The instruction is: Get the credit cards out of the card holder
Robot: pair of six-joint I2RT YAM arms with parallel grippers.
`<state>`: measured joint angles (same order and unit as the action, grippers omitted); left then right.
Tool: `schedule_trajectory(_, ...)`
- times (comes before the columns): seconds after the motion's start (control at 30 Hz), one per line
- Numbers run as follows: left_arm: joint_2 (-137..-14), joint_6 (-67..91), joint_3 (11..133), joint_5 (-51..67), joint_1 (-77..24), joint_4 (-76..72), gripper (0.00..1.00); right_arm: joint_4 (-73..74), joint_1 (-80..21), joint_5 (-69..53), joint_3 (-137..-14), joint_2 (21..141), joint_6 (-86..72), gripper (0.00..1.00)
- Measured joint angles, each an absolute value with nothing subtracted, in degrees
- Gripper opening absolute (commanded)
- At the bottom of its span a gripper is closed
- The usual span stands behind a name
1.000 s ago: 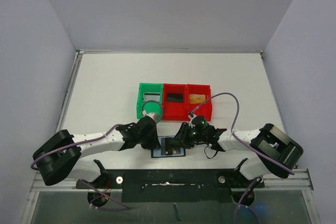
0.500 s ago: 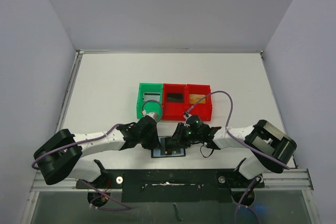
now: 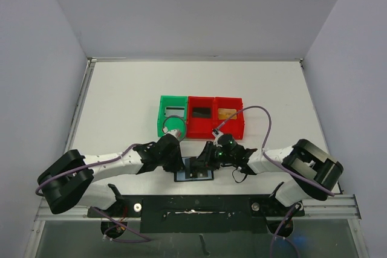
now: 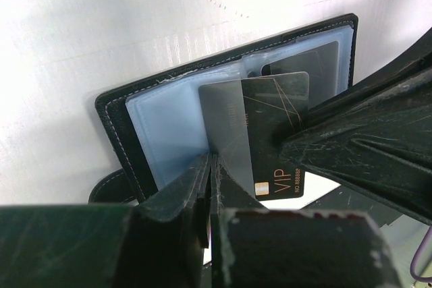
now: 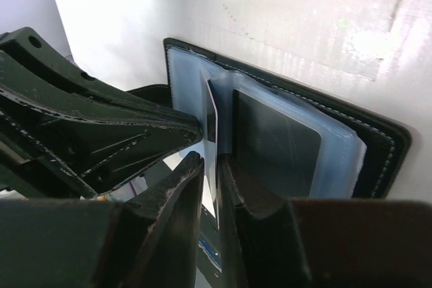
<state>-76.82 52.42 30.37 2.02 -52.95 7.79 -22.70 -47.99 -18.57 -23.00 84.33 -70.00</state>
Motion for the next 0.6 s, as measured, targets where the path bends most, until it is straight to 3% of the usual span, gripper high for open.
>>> schedule_trajectory(0.4,-76.16,53.30,29.61,1.93,-52.95,7.11,0.00,-27.00,-48.01,-19.62,-22.41,86.67,-71.00,0.19)
schedule_trajectory(0.6,-75.96,53.43,29.52,1.85,-52.95,7.14,0.00,-27.05,-48.10,-19.73,-22.41,86.89,-71.00,0.27)
